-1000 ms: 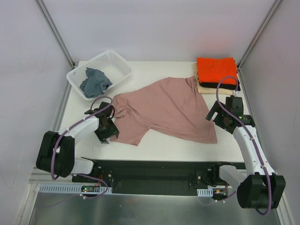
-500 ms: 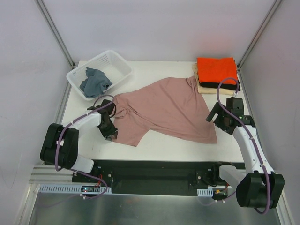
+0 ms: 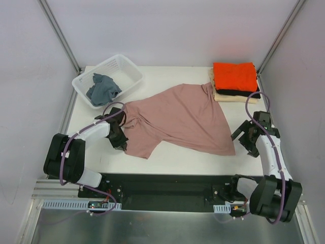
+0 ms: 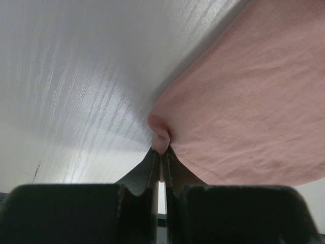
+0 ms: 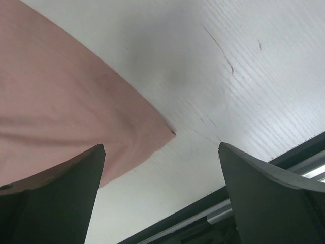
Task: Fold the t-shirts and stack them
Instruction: Flatten out the tshirt
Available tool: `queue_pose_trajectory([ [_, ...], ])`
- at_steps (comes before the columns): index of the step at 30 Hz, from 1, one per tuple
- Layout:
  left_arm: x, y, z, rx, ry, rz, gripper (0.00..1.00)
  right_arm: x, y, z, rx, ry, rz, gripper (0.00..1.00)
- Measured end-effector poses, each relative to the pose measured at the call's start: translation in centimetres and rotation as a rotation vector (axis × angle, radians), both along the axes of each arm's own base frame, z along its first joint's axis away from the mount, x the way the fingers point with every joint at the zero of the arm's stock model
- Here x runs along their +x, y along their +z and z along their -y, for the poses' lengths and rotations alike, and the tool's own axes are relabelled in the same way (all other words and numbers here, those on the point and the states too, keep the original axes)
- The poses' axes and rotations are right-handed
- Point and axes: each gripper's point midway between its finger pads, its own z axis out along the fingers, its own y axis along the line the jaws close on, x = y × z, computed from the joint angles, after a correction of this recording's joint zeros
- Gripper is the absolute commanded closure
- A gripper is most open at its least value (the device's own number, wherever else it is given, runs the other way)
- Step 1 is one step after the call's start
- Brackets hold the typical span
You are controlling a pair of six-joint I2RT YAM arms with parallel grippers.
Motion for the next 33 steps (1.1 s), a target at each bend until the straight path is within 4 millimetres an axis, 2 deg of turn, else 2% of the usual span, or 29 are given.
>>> queue_pose_trajectory([
  [3,0.0,0.0,0.0,-0.001,-0.002,0.012,1.00,-0.4,-1.7,-0.2,0.038,-0.013,-0.079,0.11],
  [4,0.0,0.0,0.0,-0.002,-0.001,0.017,1.00,-0.4,-2.2,-0.3,0.045,-0.013,-0.102,0.16],
  [10,0.4,0.1,-0.3,0.006,0.002,0.063,1.00,-1.1,-5.2,-0.9,0.096,-0.027,-0.211,0.29],
  [17,1.1,0.1,-0.5,0.019,0.003,0.103,1.00,-1.3,-6.7,-1.1,0.113,-0.052,-0.256,0.31],
  [19,1.2,0.1,-0.6,0.022,0.003,0.107,1.00,-1.3,-6.9,-1.0,0.113,-0.054,-0.270,0.34],
  [23,1.2,0.1,-0.6,0.024,0.004,0.111,1.00,-1.3,-7.0,-1.0,0.116,-0.050,-0.286,0.48],
  [25,1.2,0.1,-0.6,0.024,0.004,0.112,1.00,-1.4,-7.1,-1.0,0.121,-0.052,-0.293,0.58],
  [31,1.3,0.1,-0.6,0.023,0.004,0.114,1.00,-1.4,-7.2,-1.2,0.139,-0.051,-0.298,0.76],
  [33,1.3,0.2,-0.6,0.023,0.005,0.117,1.00,-1.2,-7.1,-1.3,0.145,-0.049,-0.295,0.87],
])
